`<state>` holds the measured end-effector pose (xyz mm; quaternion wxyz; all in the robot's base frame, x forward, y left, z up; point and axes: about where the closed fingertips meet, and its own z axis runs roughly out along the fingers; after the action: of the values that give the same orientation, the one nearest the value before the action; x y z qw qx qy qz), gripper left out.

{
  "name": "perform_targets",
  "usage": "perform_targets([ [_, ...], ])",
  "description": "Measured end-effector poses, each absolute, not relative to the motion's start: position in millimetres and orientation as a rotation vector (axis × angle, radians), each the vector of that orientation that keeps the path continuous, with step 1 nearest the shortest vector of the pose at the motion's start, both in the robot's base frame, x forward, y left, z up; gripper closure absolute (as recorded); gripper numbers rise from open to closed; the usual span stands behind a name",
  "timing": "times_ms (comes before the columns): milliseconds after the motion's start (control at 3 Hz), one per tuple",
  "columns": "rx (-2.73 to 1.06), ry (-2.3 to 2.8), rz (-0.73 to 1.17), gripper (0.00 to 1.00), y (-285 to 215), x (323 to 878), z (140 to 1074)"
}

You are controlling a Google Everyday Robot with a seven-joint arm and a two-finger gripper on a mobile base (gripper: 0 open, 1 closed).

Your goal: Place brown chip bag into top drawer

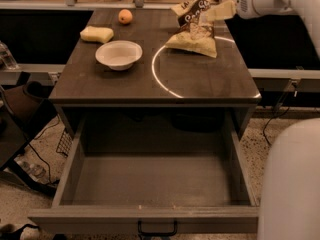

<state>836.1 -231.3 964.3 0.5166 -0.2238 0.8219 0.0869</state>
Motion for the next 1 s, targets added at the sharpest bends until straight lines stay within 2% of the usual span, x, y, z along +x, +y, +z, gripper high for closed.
perform_targets([
  [1000, -0.415, 1.905, 0.449, 0.00, -174.3, 898.8, 903.8],
])
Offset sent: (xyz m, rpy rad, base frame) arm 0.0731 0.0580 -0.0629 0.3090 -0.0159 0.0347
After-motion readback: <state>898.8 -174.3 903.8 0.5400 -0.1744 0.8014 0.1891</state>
